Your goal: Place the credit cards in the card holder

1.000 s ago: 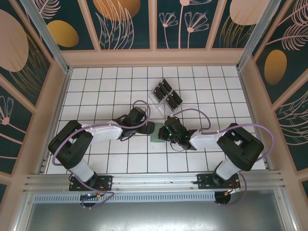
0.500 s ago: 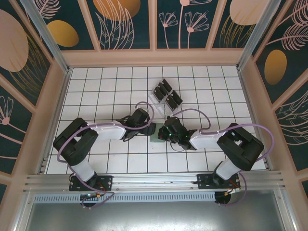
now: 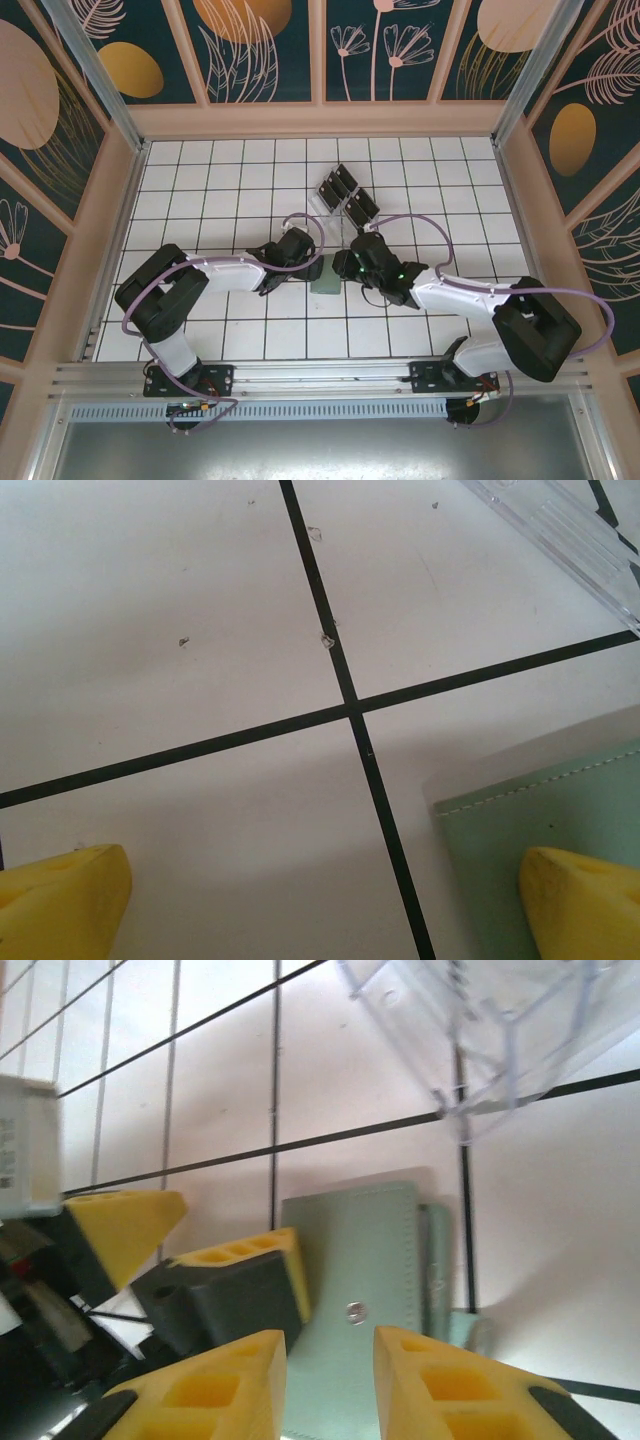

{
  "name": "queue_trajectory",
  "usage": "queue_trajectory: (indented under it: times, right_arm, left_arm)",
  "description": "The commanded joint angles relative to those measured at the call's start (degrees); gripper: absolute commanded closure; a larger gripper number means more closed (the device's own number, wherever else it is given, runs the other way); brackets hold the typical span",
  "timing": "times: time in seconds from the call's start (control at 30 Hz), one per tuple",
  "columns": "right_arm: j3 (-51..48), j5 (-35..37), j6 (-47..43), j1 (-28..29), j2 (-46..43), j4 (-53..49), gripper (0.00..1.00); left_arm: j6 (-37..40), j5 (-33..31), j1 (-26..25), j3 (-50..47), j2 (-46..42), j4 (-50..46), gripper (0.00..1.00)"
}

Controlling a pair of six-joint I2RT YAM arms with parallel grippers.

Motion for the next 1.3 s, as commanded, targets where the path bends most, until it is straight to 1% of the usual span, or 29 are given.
queue_trajectory:
  times: [0.0, 0.17, 0.33, 0.47, 0.57, 0.87, 1.0, 1.13, 1.27]
  right_arm:
    - [1.71, 3.07, -1.85, -0.77, 1.18, -5.14, 0.69]
    - [3.71, 4.51, -3.32, -0.8, 4.2, -6.95, 0.69]
    - [3.97, 4.75, -3.87, -1.23, 5.11, -6.23, 0.7]
    - [4.52, 4.57, -4.22, -1.69, 5.93, -6.05, 0.72]
    - [4.64, 4.32, -4.39, -1.93, 6.42, -5.91, 0.77]
    - [4.07, 3.76, -4.49, -2.17, 6.26, -5.47, 0.99]
    - [3.59, 2.93, -4.31, -2.26, 5.33, -4.74, 1.0]
    - [3.79, 0.39, -4.32, -2.17, 4.14, -2.78, 1.0]
    - [4.96, -1.21, -4.58, -2.11, 5.15, -1.87, 1.0]
  left_arm:
    - [-0.74, -2.31, -0.02, -0.78, 0.91, -1.67, 0.02]
    - [-0.92, -2.4, -0.15, -0.93, 0.98, -1.32, 0.01]
    - [-0.9, -2.3, -0.23, -1.09, 1.0, -1.05, 0.01]
    - [-0.84, -2.39, -0.18, -1.17, 0.98, -0.98, 0.01]
    - [-0.83, -2.39, -0.16, -1.27, 0.93, -0.83, 0.02]
    - [-0.93, -2.39, -0.2, -1.42, 0.95, -0.44, 0.01]
    - [-0.84, -2.4, -0.17, -1.52, 0.95, -0.35, 0.02]
    - [-0.84, -2.31, -0.23, -1.5, 0.98, -0.28, 0.01]
    - [-0.88, -2.22, -0.2, -1.63, 0.94, -0.1, 0.02]
